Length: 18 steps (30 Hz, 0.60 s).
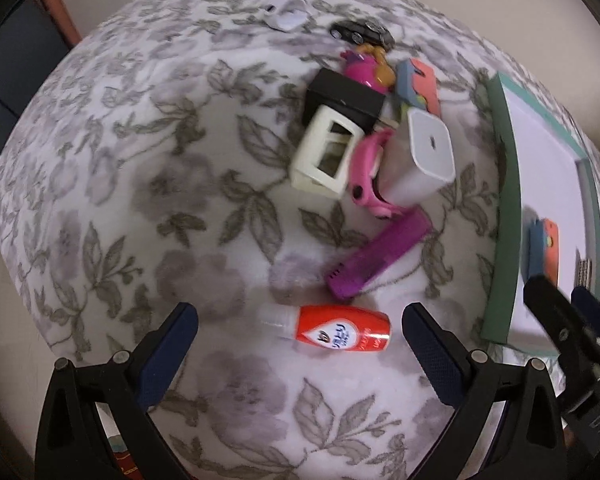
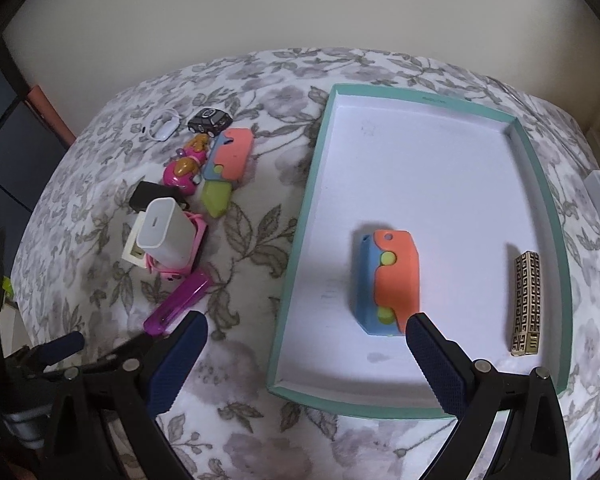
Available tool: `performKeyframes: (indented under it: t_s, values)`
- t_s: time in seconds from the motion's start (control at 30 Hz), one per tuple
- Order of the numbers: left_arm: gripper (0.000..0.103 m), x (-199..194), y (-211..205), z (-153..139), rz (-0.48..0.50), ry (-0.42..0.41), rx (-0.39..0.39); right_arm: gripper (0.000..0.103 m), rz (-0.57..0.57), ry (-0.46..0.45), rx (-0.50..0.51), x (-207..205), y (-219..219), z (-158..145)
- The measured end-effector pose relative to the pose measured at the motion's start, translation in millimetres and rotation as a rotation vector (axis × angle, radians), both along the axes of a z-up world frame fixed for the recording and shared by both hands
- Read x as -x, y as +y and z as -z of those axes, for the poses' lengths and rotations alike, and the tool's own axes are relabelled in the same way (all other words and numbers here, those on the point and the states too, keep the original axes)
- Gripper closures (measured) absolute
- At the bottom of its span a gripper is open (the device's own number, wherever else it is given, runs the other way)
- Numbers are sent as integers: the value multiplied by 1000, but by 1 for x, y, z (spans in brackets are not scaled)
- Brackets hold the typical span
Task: Organize rigid objects
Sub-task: 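Move the left tool to the red glue bottle and grasp it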
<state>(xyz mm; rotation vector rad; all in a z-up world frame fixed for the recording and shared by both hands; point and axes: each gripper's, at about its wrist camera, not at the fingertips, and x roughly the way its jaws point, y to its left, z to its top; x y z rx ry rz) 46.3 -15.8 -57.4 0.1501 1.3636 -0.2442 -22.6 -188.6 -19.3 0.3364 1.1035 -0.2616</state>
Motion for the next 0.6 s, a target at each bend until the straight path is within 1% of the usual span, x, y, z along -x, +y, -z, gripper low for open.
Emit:
performKeyframes:
  t_s: [0.1,0.27,0.33,0.5,0.6]
  values:
    - [2,2,-7,4,26,16,15,2,16,-1,-3,1,-4,0]
    - [2,7,-23,9,73,13,-2,2,29,5,-8,1,-6,1]
    - [16,8,-25,11,90,21,-1,2,34,4,-9,2,-7,1]
    - [18,10,-25,14,103,26,-16,2,41,5,-11,1,-8,1]
    - [24,13,-27,13,105,13,-25,2,33,-2,-18,0,-6,1]
